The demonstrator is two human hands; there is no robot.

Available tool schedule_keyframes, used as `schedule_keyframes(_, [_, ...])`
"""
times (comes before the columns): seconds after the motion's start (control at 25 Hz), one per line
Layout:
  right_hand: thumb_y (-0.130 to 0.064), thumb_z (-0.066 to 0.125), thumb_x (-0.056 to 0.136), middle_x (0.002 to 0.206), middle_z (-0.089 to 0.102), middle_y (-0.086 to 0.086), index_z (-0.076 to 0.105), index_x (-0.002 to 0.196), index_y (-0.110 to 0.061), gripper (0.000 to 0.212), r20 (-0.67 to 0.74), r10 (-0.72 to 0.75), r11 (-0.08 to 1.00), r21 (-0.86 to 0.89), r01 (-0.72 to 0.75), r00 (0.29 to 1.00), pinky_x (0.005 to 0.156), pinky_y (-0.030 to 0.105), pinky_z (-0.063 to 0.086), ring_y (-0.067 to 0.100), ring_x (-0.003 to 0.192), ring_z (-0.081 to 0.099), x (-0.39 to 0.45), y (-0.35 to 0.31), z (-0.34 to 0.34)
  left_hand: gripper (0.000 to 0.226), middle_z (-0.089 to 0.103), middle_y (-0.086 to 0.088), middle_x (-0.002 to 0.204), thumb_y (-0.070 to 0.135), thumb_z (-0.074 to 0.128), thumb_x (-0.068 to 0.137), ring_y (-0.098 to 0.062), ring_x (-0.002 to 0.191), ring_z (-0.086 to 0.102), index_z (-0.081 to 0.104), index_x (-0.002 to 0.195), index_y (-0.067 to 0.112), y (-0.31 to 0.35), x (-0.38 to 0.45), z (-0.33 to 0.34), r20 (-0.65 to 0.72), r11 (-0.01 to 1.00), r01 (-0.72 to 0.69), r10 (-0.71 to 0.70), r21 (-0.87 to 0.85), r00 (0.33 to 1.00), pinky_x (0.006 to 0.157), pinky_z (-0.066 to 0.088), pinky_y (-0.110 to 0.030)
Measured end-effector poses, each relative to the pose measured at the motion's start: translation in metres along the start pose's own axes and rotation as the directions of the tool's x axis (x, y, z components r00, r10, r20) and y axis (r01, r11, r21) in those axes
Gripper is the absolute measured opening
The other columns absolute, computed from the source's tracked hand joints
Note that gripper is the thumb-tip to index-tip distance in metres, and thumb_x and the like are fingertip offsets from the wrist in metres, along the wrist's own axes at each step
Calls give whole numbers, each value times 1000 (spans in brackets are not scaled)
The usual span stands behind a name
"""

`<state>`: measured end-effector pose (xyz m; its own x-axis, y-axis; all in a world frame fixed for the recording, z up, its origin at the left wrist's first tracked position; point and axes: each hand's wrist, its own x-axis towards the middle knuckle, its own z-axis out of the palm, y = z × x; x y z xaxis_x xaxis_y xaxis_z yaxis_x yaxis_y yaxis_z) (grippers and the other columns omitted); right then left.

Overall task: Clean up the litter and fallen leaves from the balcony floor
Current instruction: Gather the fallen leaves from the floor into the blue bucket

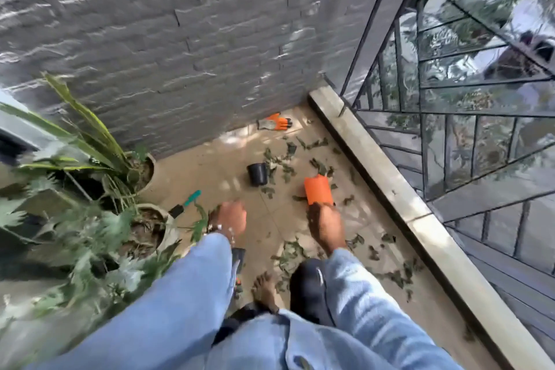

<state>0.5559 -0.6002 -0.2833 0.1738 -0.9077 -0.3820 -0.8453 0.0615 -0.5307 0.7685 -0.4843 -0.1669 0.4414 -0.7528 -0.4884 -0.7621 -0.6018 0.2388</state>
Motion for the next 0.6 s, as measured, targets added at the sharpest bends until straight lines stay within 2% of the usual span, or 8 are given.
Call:
schedule_keyframes(0.04, [-48,28,85,95,65,3,56,106,-19,45,32,51,999,13,-51,998,78,37,56,24,88,64,47,14,17,33,60,-10,126,17,41,99,-29,116,57,58,127,14,7,12,-10,6,1000,1,-1,15,1000,93,46,-35])
schedule_keyframes(0.12, [-45,24,79,108,66,3,53,114,-22,51,79,72,997,-26,-70,994,85,36,54,21,97,63,102,14,25,32,63,-11,121,21,41,98,-32,111,60,58,125,20,15,44,-20,-2,1000,-12,12,24,1000,89,47,-36])
schedule_keyframes(0.16, [-39,28,79,106,67,6,59,111,-19,48,61,87,993,-85,-82,994,82,35,54,23,94,64,106,-3,9,30,65,-13,117,23,42,97,-33,107,62,59,122,21,18,61,-24,9,999,-18,18,43,1000,86,48,-36])
schedule_keyframes(0.24, [-28,49,80,85,69,12,70,90,-15,27,-30,61,992,-110,-64,998,68,35,54,28,77,64,80,-55,-31,27,66,-12,116,24,45,96,-33,106,63,61,118,22,24,98,-31,45,997,-40,38,61,998,86,50,-38])
schedule_keyframes(0.32, [-18,59,80,79,68,16,72,82,-12,14,-38,11,993,-116,-16,999,66,37,52,33,75,65,69,-95,-68,28,66,-10,117,25,46,95,-32,107,63,62,117,23,32,142,-39,76,995,-59,53,77,996,88,51,-39])
schedule_keyframes(0.4, [-17,58,83,90,68,18,70,91,-9,16,9,83,992,-92,-82,996,75,38,52,36,86,66,112,-91,-56,28,66,-9,118,24,47,94,-31,108,62,62,118,25,37,183,-44,89,995,-68,61,71,994,90,50,-38])
schedule_keyframes(0.52, [-16,48,89,123,58,19,63,117,-5,34,116,151,988,-53,-145,982,98,38,41,37,112,56,175,-78,-28,29,66,-10,117,22,46,94,-32,108,61,62,118,23,48,248,-49,177,994,-46,28,98,984,91,50,-39])
schedule_keyframes(0.6, [-14,48,91,116,61,22,65,110,-2,29,171,143,988,-76,-132,975,93,40,42,40,105,57,202,-79,-23,28,67,-11,116,23,47,94,-33,107,61,63,117,21,59,285,-56,226,992,-59,32,113,974,90,50,-40])
